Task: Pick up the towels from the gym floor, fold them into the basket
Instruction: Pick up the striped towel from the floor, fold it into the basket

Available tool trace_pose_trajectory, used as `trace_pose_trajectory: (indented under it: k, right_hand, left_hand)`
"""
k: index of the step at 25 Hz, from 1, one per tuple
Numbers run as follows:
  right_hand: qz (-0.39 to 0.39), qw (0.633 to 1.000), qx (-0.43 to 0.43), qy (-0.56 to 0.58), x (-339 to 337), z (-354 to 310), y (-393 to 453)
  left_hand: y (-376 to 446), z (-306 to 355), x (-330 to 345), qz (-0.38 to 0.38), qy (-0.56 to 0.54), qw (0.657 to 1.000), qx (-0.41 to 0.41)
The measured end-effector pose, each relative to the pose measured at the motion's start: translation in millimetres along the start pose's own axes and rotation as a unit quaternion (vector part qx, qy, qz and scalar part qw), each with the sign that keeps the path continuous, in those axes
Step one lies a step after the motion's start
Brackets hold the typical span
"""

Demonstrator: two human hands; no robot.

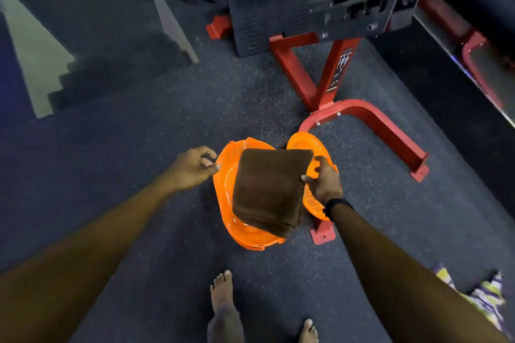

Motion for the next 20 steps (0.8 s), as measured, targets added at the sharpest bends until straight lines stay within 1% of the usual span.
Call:
trace_pose_trajectory:
  k: [1, 2, 3, 7, 11, 14, 16, 20]
  right_hand:
    - [0.042, 0.998, -0.003, -0.053, -7, -3, 7]
    - [0.063, 0.994, -0.001, -0.087, -10, -5, 13]
    - [0.063, 0.992, 0.000, -0.109, -12, -8, 16]
    - [-0.024, 0.984, -0.015, -0.173, -9, -15, 6]
    - [-0.039, 0.984, -0.070, -0.156, -40, -45, -9]
    - [-0.035, 0.984, -0.119, -0.128, -87, -91, -23]
    - [-0.026, 0.983, -0.151, -0.104, -132, -130, -41]
    - [0.015, 0.969, -0.231, -0.091, -228, -203, -88]
  left_hand:
    - [2, -4, 0, -0.004, 0.001, 1.000, 0.001]
    - [6, -7, 1, -0.008, 0.000, 1.000, 0.001]
    - [8, -9, -1, -0.013, -0.001, 1.000, -0.001]
    - [9, 3, -15, -0.021, -0.001, 1.000, -0.001]
    - [7, 44, -42, -0.005, 0.026, 0.999, 0.035]
    - [1, 92, -73, 0.013, 0.060, 0.996, 0.071]
    - [-10, 133, -102, 0.032, 0.082, 0.991, 0.096]
    - [-41, 228, -170, 0.088, 0.113, 0.975, 0.168]
Point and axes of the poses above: each hand's wrist, its own y-axis towards the middle knuckle, its own x-axis out of the palm, z = x × y, the point moved 4 cm from there along y, towards the middle knuckle, and after that the axes turned 7 degrees about x, right-handed, at the moved point
